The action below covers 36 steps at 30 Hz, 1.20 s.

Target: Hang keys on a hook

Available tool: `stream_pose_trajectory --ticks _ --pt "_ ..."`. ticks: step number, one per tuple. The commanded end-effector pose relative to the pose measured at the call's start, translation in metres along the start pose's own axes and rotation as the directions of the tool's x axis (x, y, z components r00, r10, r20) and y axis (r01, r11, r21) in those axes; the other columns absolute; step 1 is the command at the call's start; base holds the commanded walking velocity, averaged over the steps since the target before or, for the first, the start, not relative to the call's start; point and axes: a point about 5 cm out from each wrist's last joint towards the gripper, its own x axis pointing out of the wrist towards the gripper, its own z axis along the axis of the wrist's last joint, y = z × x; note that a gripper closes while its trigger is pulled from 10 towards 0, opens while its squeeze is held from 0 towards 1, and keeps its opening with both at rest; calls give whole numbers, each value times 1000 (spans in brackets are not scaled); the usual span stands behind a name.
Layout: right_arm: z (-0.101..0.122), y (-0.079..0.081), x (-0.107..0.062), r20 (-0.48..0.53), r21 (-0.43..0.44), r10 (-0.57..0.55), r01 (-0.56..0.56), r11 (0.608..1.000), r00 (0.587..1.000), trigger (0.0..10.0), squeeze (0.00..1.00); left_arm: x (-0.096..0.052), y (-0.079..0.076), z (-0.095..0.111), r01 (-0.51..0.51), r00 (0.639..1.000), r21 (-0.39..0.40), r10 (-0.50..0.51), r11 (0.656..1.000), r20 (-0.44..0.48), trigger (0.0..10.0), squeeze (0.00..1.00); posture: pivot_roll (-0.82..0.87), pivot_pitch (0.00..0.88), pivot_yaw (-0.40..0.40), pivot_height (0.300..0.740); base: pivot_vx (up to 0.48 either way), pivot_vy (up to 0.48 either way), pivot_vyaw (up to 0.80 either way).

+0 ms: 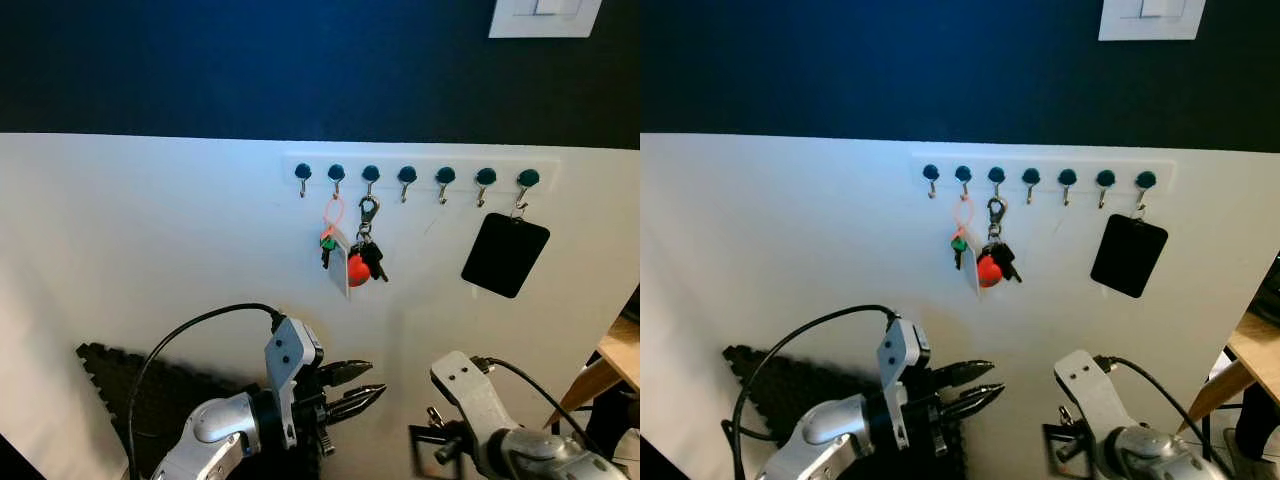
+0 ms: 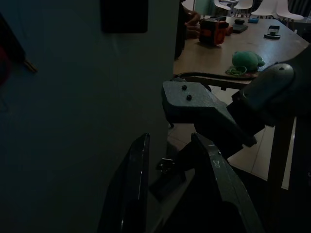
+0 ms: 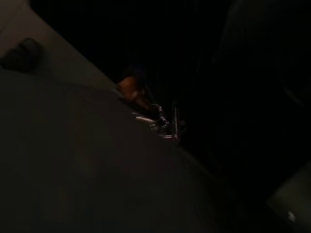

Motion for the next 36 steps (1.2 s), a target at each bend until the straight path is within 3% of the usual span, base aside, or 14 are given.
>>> stream_pose_trajectory --ticks 1,8,15,16,17,22,27,30,36 --pt "0 7 -6 -34 -55 77 -78 995 996 10000 0 -3 -4 -3 16 1000 8 -16 1000 -21 10000 0 55 66 58 740 0 0 0" --pt "6 -8 -22 -88 -198 20 -37 980 996 10000 0 -2 -5 -4 21 999 9 -21 1000 -28 10000 0 54 65 59 740 0 0 0" --pt "22 -19 -31 -20 -188 -5 1 982 1000 10000 0 -2 -4 -4 25 999 11 -24 1000 -30 10000 0 53 68 63 740 0 0 0" --pt "28 -22 -33 19 -167 -10 13 986 1000 10000 0 -2 -4 -3 26 999 12 -26 1000 -30 10000 0 51 68 64 740 0 0 0" --pt "45 -31 -36 137 -102 -45 59 993 990 10000 0 -1 -4 -3 28 999 12 -27 1000 -30 10000 0 51 71 66 740 0 0 0" --pt "72 -38 -41 309 -25 -80 92 995 948 10000 0 -1 -4 -3 25 999 11 -25 1000 -28 10000 0 53 74 65 740 0 0 0" --pt "86 -44 -46 384 -15 -116 131 991 916 10000 0 0 -4 -3 20 999 12 -20 1000 -25 10000 0 57 75 61 740 0 0 0" --pt "101 -58 -53 465 7 -197 218 976 863 10000 0 0 -2 -2 3 1000 15 -3 1000 -18 10000 0 60 76 57 740 0 0 0" --pt "115 -68 -62 536 46 -263 284 958 802 10000 0 0 -1 0 -1 1000 14 1 1000 -11 10000 0 62 75 55 740 0 0 0"
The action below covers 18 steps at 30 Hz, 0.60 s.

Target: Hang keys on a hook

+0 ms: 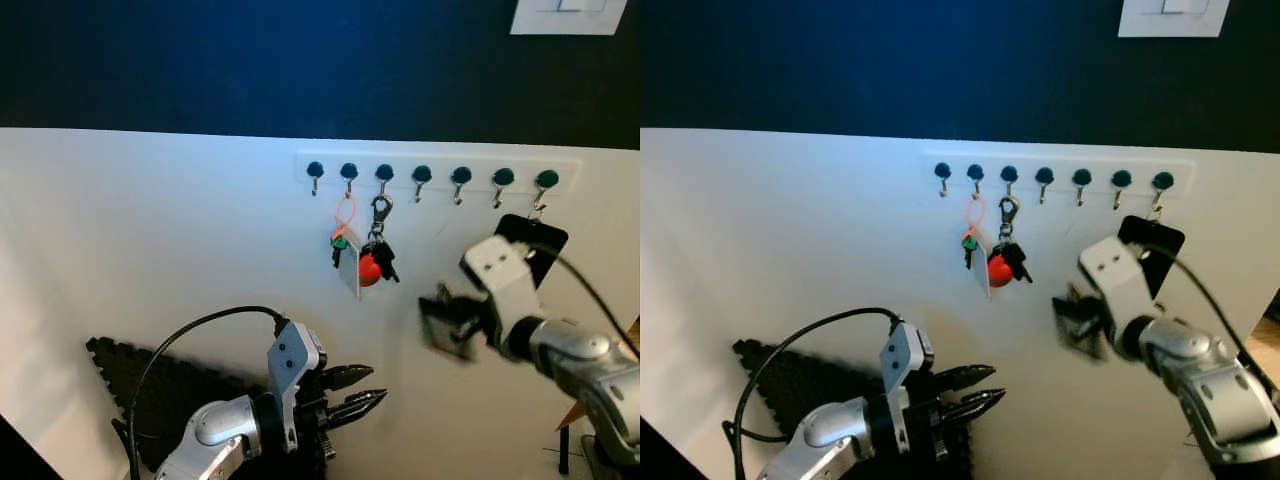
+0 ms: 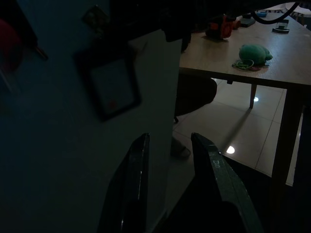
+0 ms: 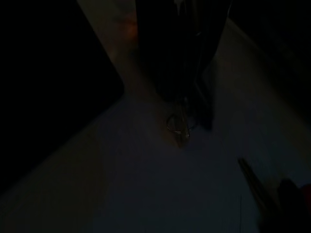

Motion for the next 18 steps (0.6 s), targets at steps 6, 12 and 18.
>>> stream_pose_trajectory --ticks 6,12,18 --pt "24 -15 -2 161 0 -95 96 995 982 10000 0 1 0 4 3 1000 5 -3 1000 14 10000 0 60 76 57 740 0 0 0" --pt "31 -5 0 233 7 -31 30 1000 972 10000 0 1 -1 4 6 1000 5 -6 1000 15 10000 0 61 75 58 740 0 0 0" --pt "41 12 -1 305 -34 67 -60 998 950 10000 0 1 -1 4 9 1000 5 -9 1000 16 10000 0 63 75 60 740 0 0 0"
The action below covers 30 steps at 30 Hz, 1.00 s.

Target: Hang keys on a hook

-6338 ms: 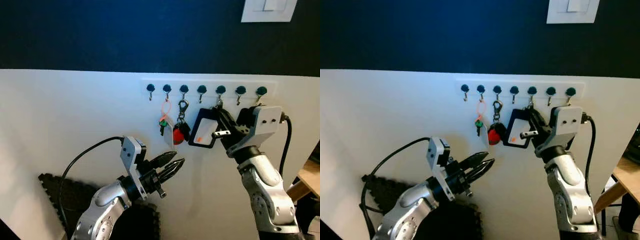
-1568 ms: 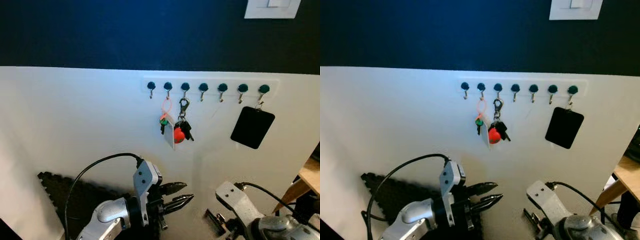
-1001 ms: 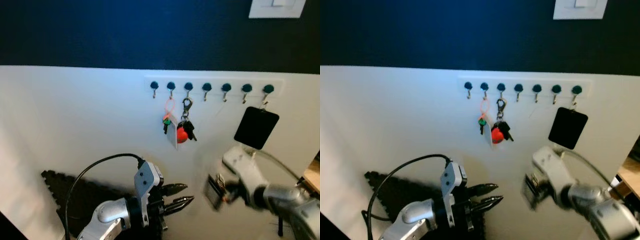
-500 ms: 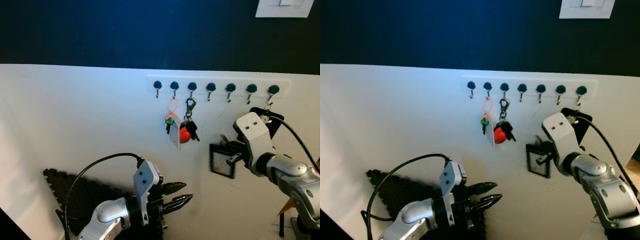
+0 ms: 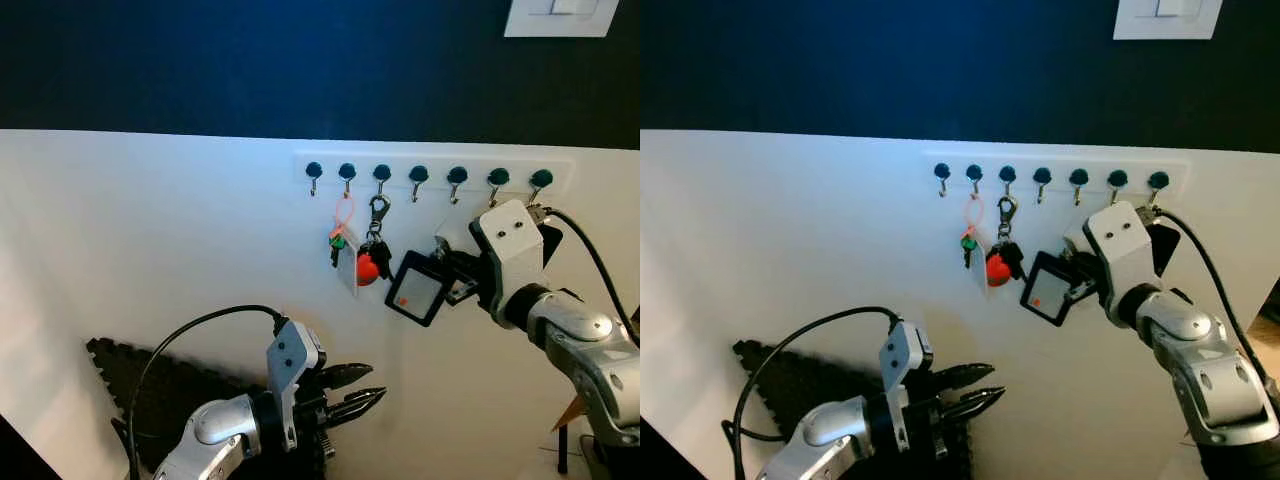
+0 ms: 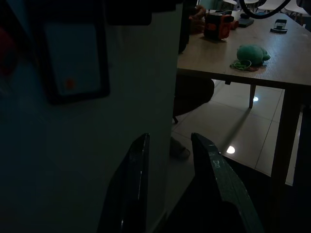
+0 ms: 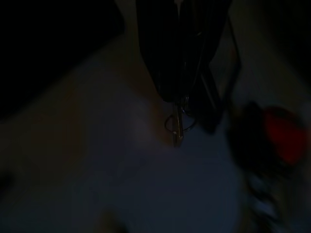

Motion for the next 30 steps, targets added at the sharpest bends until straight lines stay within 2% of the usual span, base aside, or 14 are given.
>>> stream_pose_trajectory --ticks 1,6,10,13,21,23,30 --pt "15 7 0 86 -18 46 -44 999 995 10000 0 1 -1 5 7 1000 -1 -7 1000 23 10000 0 63 76 61 740 0 0 0" --pt "24 8 0 156 -24 57 -53 998 986 10000 0 4 3 14 -23 996 -28 25 999 83 10000 0 62 78 60 740 0 0 0" --pt "30 4 -1 219 -25 22 -17 1000 976 10000 0 7 11 27 -86 982 -35 91 996 163 10000 0 62 77 58 740 0 0 0" --pt "39 -1 -3 280 -25 -17 25 999 960 10000 0 7 14 34 -97 973 -59 107 994 204 10000 0 60 75 58 740 0 0 0" --pt "53 -13 -7 362 -18 -91 105 994 928 10000 0 7 10 32 -71 978 -61 81 996 192 10000 0 58 76 57 740 0 0 0" --pt "58 -20 -9 391 -8 -130 145 989 911 10000 0 8 8 32 -66 979 -66 78 996 188 10000 0 59 76 57 740 0 0 0" --pt "57 -23 -11 395 -1 -151 165 986 906 10000 0 8 8 31 -60 981 -68 72 996 182 10000 0 59 76 57 740 0 0 0"
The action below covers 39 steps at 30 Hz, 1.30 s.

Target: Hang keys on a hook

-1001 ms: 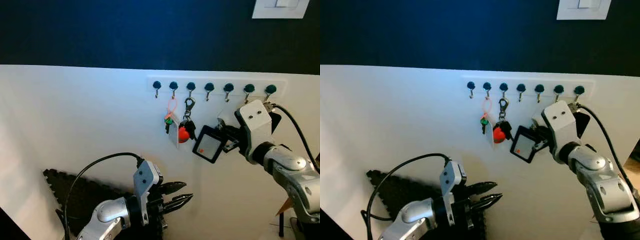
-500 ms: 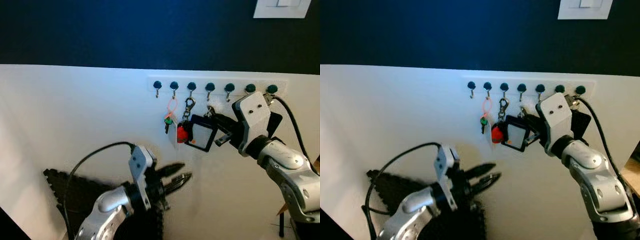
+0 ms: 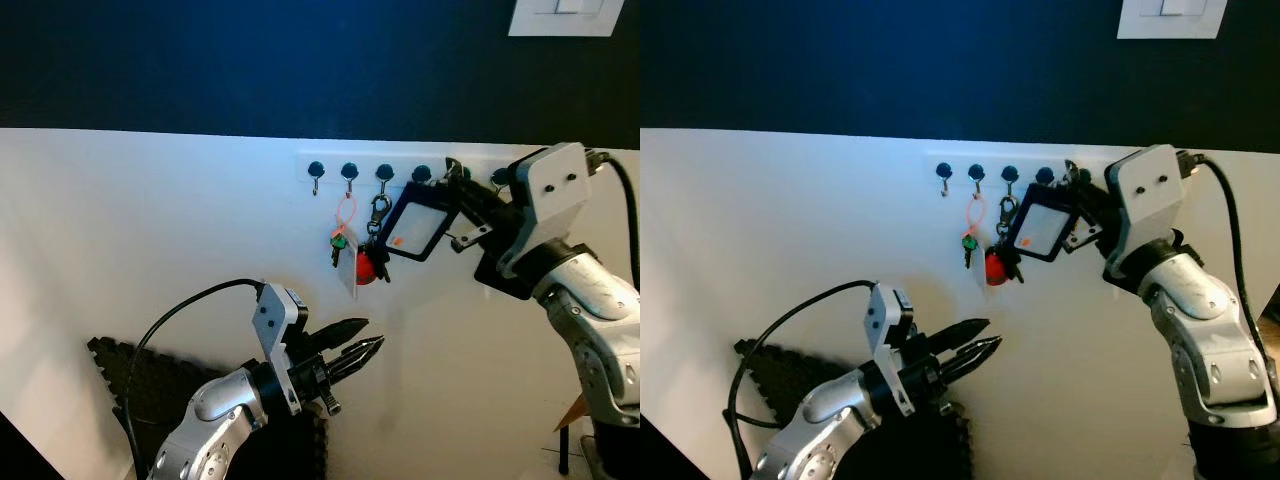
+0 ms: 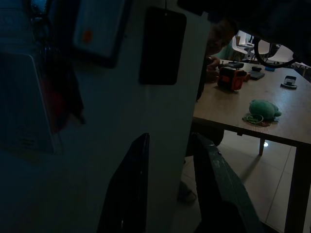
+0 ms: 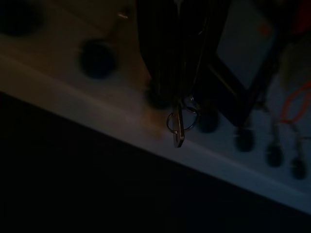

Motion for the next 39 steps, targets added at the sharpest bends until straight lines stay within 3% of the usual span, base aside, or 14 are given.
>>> stream_pose_trajectory --ticks 1,15,28,39 --pt "4 -3 -1 33 2 -29 29 1000 999 10000 0 0 -4 1 17 1000 -7 -17 1000 1 10000 0 59 78 58 740 0 0 0" --pt "-21 7 -18 -76 34 -23 26 999 997 10000 0 -1 -6 -2 36 999 -5 -36 999 -23 10000 0 56 80 63 740 0 0 0" --pt "-28 9 -21 -95 40 -40 44 998 995 10000 0 -1 -7 -3 40 999 1 -40 999 -30 10000 0 59 75 61 740 0 0 0" --pt "-55 20 -33 -157 62 -57 67 996 986 10000 0 -2 -7 -4 43 998 5 -43 999 -36 10000 0 62 73 64 740 0 0 0"
